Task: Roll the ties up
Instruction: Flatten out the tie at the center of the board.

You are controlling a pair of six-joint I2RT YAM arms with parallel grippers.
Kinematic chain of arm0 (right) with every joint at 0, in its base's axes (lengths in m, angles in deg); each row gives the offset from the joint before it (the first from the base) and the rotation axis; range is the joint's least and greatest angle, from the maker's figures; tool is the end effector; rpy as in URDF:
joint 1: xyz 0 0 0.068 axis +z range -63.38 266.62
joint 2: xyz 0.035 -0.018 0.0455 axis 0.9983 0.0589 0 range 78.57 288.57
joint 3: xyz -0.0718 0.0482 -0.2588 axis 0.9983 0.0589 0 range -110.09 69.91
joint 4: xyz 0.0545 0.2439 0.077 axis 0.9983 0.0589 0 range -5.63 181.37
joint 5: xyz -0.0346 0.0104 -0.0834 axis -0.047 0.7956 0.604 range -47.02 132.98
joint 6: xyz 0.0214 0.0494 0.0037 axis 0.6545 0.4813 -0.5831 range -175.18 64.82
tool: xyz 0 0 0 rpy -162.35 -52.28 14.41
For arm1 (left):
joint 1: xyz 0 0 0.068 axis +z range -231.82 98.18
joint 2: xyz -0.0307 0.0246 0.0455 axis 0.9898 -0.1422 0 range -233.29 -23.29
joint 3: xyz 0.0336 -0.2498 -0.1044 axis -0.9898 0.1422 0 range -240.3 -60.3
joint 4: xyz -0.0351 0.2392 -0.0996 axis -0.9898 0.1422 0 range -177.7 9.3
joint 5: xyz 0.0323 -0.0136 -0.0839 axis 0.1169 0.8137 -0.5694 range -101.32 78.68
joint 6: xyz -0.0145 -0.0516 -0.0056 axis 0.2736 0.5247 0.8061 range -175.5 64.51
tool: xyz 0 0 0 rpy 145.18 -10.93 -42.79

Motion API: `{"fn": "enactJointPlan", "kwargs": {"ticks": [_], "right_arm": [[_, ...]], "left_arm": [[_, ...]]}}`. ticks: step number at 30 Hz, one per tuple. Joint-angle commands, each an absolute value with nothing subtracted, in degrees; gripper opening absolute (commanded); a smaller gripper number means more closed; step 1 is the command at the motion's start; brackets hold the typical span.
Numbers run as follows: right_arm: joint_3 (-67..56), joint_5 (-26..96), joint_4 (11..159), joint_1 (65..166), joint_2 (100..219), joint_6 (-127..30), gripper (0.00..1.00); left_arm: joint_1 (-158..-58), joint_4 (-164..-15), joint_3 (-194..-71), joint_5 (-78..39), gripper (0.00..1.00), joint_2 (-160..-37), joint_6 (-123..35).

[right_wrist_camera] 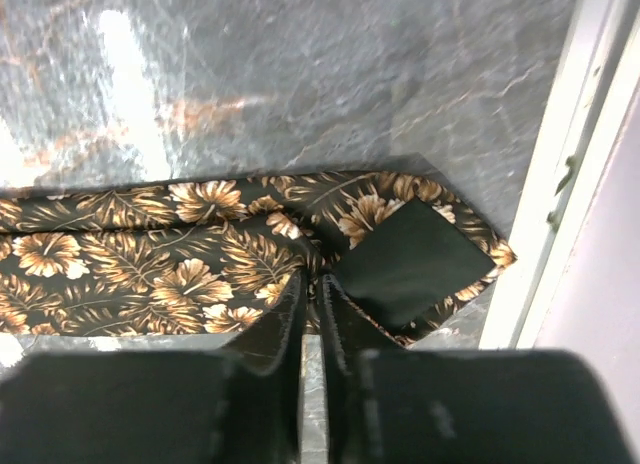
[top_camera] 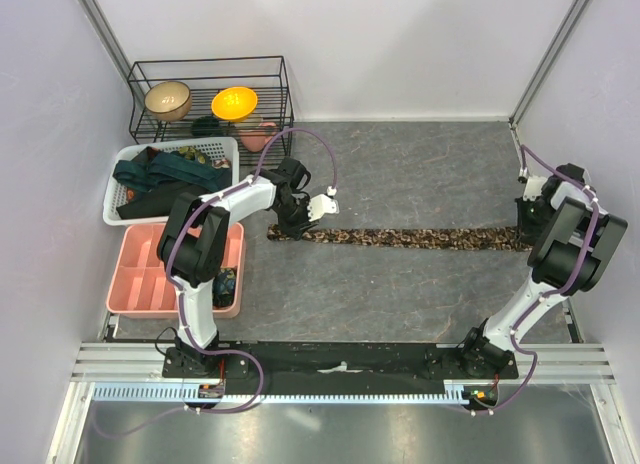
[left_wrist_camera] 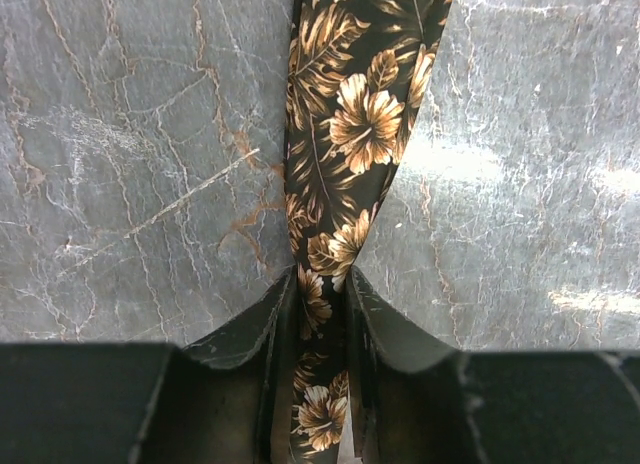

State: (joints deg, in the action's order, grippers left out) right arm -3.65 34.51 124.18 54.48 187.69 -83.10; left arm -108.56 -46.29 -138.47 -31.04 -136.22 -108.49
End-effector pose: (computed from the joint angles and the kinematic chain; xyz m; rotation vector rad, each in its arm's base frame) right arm 0.3146 -0.1916 0.1635 0.0777 2.8465 -0.0003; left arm 0.3376 -0.1835 0.1618 1.8422 2.1139 -0.3973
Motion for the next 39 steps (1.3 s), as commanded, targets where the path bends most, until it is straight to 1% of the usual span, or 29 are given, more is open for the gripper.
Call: {"fn": "enactJointPlan", "kwargs": {"ticks": [1, 2, 4, 6, 13, 18, 19, 21, 22, 24, 25, 28, 30, 33, 35, 36, 39], "right_arm": [[-5.32, 35.78, 119.87, 53.84, 188.61, -82.60, 0.17], [-5.32, 35.17, 120.31, 53.58, 188.34, -82.69, 0.23], [-5.76, 34.64, 120.75, 53.31, 187.55, -82.51, 0.27], [-6.64, 34.02, 121.55, 52.87, 187.46, -82.42, 0.28], [-7.43, 33.76, 121.81, 51.90, 189.13, -82.25, 0.25], [-8.92, 30.24, 123.21, 50.85, 188.17, -82.68, 0.31], [-9.28, 28.06, 124.35, 50.59, 188.08, -83.47, 0.31], [-9.63, 26.30, 125.32, 50.41, 187.64, -84.18, 0.32], [-9.63, 25.67, 125.76, 50.41, 187.46, -84.35, 0.31], [-9.54, 25.67, 125.77, 50.32, 187.11, -84.53, 0.29], [-9.54, 27.15, 125.59, 50.32, 187.20, -84.45, 0.25], [-9.72, 29.79, 124.72, 50.32, 188.78, -84.27, 0.17], [-8.93, 31.46, 123.49, 50.32, 189.39, -84.27, 0.15], [-8.23, 33.57, 121.90, 50.41, 190.62, -84.18, 0.12], [-7.96, 34.71, 120.94, 50.41, 191.50, -84.27, 0.11], [-7.79, 35.68, 120.67, 50.41, 191.68, -84.70, 0.11], [-7.08, 37.18, 119.79, 50.41, 192.03, -85.50, 0.11]], "left_arm": [[-108.28, -46.39, -138.44, -29.60, 0.33, -137.55, -107.35], [-108.28, -46.39, -138.44, -29.60, 0.34, -137.64, -107.18], [-108.28, -46.48, -138.17, -29.68, 0.36, -137.64, -107.17], [-108.28, -46.57, -137.82, -29.42, 0.36, -137.64, -107.44], [-107.66, -46.48, -137.82, -29.51, 0.40, -137.99, -107.79], [-107.66, -46.57, -137.47, -29.51, 0.40, -138.08, -108.05], [-107.66, -46.57, -137.47, -29.42, 0.40, -138.08, -108.31], [-107.58, -46.48, -137.29, -29.42, 0.38, -137.90, -108.23], [-107.66, -46.48, -137.29, -29.51, 0.35, -137.90, -108.23], [-107.49, -46.57, -137.21, -29.42, 0.34, -137.82, -108.23], [-107.49, -46.57, -137.20, -29.51, 0.34, -137.64, -108.23], [-107.05, -46.48, -136.86, -29.51, 0.34, -137.03, -108.32], [-106.96, -46.39, -136.68, -29.51, 0.34, -136.67, -108.58], [-106.70, -46.39, -136.33, -29.16, 0.37, -136.15, -108.93], [-106.52, -46.30, -136.06, -28.98, 0.39, -135.71, -109.11], [-106.35, -46.13, -136.06, -28.89, 0.43, -135.62, -109.28], [-105.82, -45.69, -135.80, -28.89, 0.45, -135.09, -109.99]]}}
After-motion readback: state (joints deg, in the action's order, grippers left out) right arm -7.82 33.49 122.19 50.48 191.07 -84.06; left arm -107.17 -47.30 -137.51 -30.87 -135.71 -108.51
